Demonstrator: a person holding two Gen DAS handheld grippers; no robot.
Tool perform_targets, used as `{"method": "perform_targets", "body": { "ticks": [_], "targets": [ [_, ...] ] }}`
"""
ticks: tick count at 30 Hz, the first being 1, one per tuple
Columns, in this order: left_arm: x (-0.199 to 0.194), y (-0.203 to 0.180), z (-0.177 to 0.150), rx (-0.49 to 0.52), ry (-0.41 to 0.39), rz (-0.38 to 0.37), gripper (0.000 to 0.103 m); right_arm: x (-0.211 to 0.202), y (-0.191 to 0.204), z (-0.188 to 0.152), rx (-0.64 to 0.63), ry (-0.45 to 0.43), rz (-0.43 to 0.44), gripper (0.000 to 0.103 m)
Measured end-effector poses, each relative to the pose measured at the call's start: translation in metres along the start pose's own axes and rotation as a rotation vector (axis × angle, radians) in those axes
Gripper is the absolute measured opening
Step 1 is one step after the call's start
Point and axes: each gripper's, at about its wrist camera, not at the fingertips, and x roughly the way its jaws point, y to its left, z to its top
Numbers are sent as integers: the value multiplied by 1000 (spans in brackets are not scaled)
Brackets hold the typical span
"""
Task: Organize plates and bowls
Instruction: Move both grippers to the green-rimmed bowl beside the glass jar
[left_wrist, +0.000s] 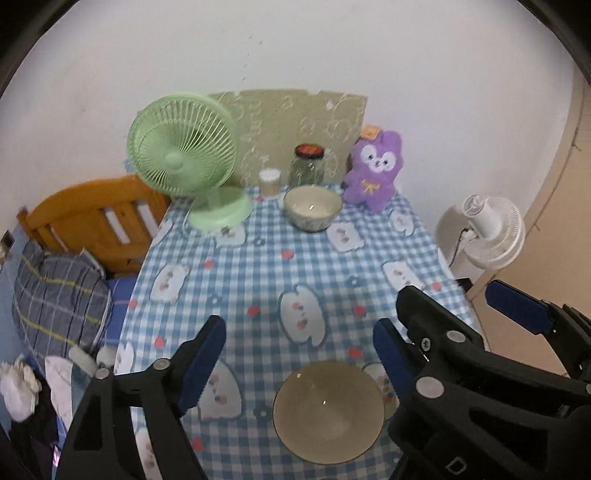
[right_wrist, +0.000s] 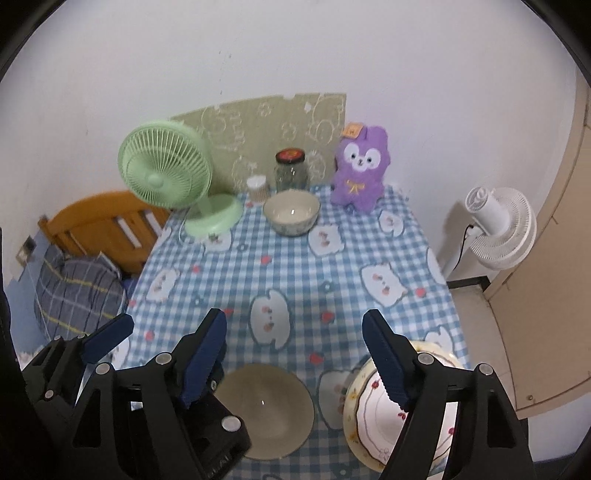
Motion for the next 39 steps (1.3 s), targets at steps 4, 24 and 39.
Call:
{"method": "perform_targets", "body": {
  "ticks": [4,24,39],
  "targets": [
    [-4,-1,19,25,-44,9,88,-4,0,17,13,-32,-30,83],
    [47,-23,107,-83,-70,92,95,58,-37,116,-88,-46,31,91],
    [113,-33,151,-133,-21,186,95,138,-57,168,-122,6,111,91]
  ]
}}
